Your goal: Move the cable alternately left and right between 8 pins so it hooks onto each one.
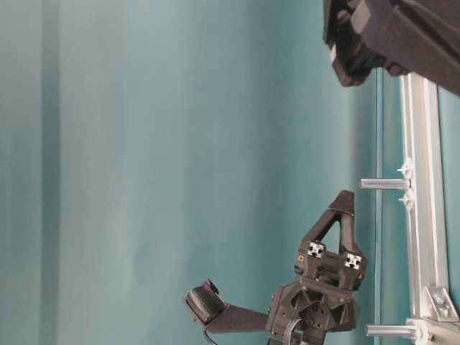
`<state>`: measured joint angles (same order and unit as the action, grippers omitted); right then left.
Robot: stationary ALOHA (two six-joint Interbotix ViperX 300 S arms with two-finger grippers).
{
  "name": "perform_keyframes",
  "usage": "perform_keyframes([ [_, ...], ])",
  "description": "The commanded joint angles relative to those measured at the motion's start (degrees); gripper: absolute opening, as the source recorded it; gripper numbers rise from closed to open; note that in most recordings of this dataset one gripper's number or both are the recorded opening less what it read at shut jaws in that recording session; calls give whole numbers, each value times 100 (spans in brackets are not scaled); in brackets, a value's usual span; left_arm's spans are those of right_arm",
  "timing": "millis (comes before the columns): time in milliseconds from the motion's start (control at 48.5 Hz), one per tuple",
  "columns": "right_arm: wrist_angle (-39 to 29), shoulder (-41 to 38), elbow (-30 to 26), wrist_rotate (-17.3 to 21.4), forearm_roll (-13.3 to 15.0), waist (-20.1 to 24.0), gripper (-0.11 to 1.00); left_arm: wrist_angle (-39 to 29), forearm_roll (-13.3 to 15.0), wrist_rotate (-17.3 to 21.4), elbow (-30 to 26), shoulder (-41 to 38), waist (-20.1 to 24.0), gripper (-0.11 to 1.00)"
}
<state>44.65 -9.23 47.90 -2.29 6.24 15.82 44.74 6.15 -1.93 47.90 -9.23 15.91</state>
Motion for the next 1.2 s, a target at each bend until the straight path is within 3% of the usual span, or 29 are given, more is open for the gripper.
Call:
perform_keyframes([
  [0, 26, 62, -79, 53, 18, 35, 0, -185, -255, 88, -79, 439, -53, -1],
  [82, -281, 97, -97, 62, 18, 35, 0, -545, -246, 220, -53, 712, -62, 5],
  [268, -1125, 404, -316, 62, 26, 114, 0, -1248, -255, 396, 26, 1415, -193, 3],
  [495, -3032, 571, -826, 62, 26, 448, 0, -2065, -246, 369, 185, 2092, -492, 3],
  [618, -3630, 519, -1037, 79, 26, 642, 0, -2584, -246, 352, 334, 2417, -615, 4],
  [742, -4034, 378, -1213, 158, 26, 703, 0, -2936, -246, 316, 483, 2654, -668, 15],
  [845, -4236, 237, -1380, 422, 26, 712, 1, -3138, -237, 237, 598, 2839, -677, 36],
  [948, -4395, 88, -1538, 765, 26, 721, 12, -3261, -237, 185, 729, 3015, -677, 56],
  [1072, -4562, -79, -1723, 1011, 35, 765, 41, -3384, -246, 220, 967, 3384, -809, 76],
  [1133, -4641, -141, -1784, 1055, 35, 800, 54, -3419, -246, 220, 1134, 3604, -870, 77],
  [1175, -4658, -185, -1811, 1063, 35, 817, 57, -3437, -246, 220, 1248, 3744, -923, 76],
])
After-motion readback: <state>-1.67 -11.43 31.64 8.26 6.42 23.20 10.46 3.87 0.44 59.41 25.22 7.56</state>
